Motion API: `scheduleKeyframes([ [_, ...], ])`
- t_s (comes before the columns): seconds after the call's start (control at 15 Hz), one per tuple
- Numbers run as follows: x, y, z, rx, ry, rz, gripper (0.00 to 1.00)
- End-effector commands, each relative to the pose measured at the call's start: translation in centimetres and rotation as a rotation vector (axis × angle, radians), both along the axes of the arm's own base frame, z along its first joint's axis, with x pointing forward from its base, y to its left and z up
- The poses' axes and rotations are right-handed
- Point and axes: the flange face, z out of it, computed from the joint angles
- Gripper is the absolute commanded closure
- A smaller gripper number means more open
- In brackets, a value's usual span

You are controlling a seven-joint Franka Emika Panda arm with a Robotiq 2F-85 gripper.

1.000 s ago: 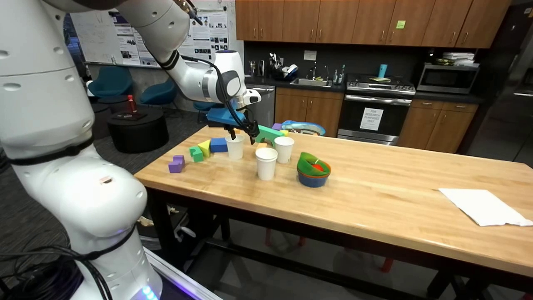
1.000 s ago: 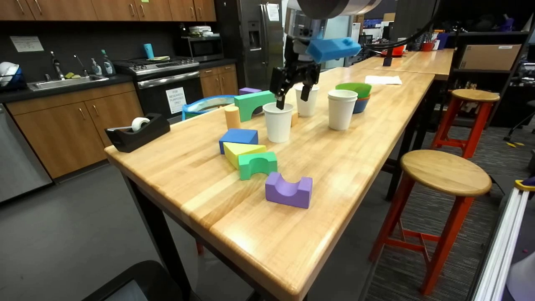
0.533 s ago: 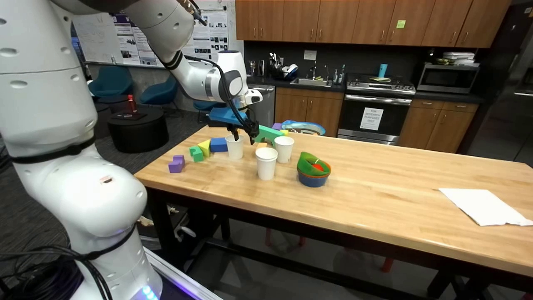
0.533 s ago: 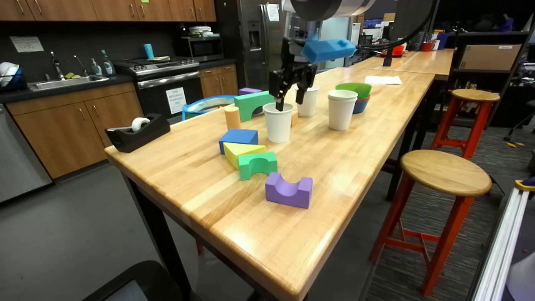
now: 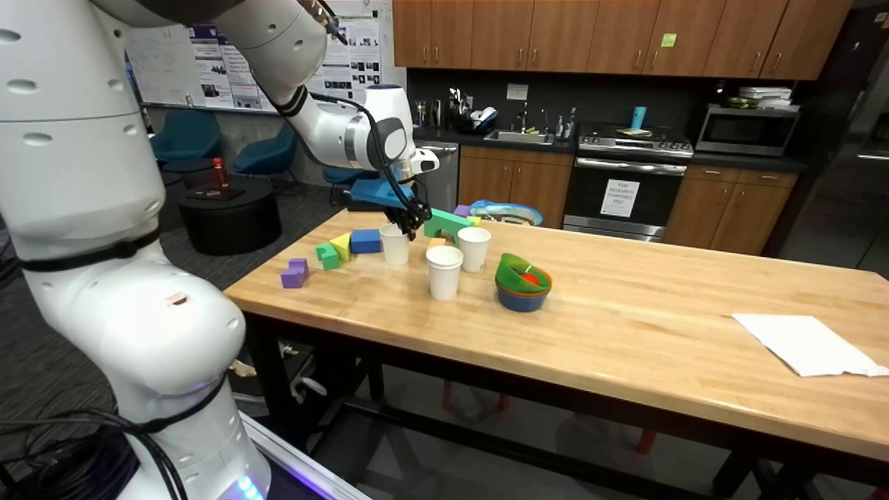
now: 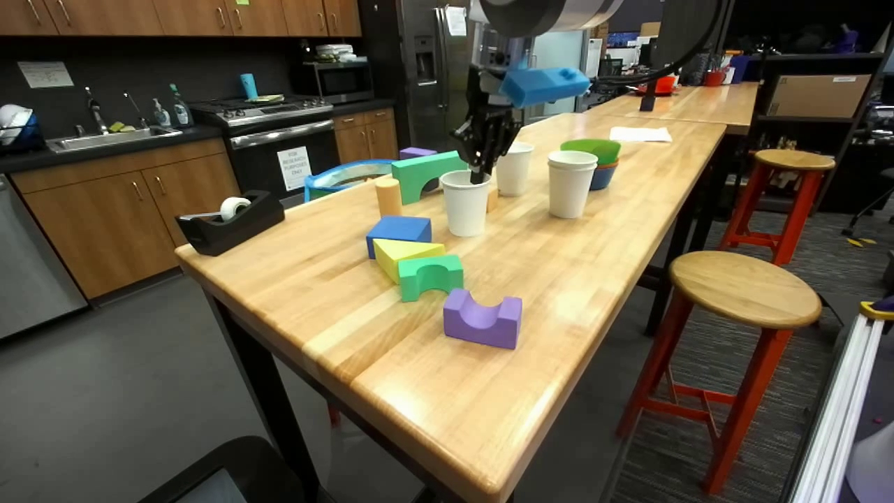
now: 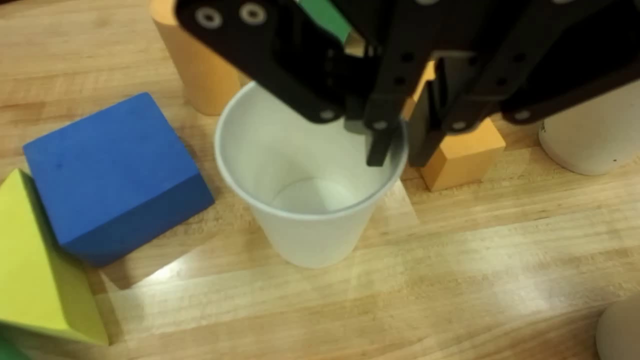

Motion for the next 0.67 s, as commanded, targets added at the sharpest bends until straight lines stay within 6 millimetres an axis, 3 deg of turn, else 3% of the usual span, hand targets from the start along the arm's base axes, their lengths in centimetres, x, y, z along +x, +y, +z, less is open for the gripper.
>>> scheduleKeyframes([
  [0.0, 0.4, 0.0, 0.3, 0.016, 0.014, -0.006, 1.00],
  [0.27, -0.1, 0.0, 1.3, 0.042, 0.027, -0.014, 0.99],
  [0.6, -3.3, 0.9, 7.4, 0.017, 0.014, 0.027, 0.99],
])
